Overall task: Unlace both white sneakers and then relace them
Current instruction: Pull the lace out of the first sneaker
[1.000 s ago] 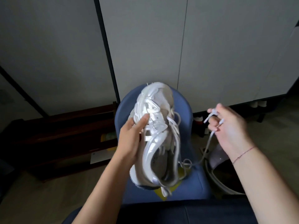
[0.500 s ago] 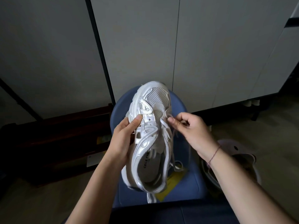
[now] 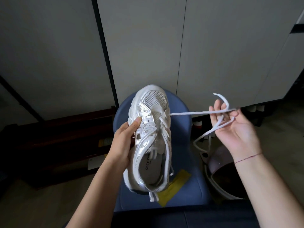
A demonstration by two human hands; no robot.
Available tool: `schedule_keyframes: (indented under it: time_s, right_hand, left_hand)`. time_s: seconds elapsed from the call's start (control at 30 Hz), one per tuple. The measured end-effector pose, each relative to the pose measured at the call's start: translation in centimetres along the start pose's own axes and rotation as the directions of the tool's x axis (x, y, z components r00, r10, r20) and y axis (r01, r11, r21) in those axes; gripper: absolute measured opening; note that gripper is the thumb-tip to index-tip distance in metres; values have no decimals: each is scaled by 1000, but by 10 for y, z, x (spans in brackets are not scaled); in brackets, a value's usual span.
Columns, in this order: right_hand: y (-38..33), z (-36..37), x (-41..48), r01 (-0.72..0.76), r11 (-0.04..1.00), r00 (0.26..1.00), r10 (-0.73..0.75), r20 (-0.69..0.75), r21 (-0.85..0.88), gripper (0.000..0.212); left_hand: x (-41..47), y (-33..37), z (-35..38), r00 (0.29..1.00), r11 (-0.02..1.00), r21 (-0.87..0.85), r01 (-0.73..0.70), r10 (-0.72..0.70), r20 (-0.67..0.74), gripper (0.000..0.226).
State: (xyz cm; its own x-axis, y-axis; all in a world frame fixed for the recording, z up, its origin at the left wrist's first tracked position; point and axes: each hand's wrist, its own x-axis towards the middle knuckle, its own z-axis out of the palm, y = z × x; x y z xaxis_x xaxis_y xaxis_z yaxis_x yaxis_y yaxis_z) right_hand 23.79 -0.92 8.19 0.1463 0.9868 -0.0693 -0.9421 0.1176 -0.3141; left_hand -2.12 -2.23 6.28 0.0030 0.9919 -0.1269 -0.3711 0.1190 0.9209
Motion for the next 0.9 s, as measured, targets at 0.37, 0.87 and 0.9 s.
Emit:
schedule_keyframes:
  time_s: [0.37,0.87,0.9]
  right_hand:
    - [48,-4,-9,267,151,960,40,275,-952,38]
    - [-6,0,4,81,979,997,-81,9,-187,49]
    - [-7,-2,2,53,992,998,-50,29,-117,52]
  left_hand:
    - [-1,-6,8,998,1000,21,15,-16,64,31]
    - [5,-5,-5,999,996,-74,49,-50,-4,60]
    - [5,-6,-3,999,997,-57,48,-48,-1,58]
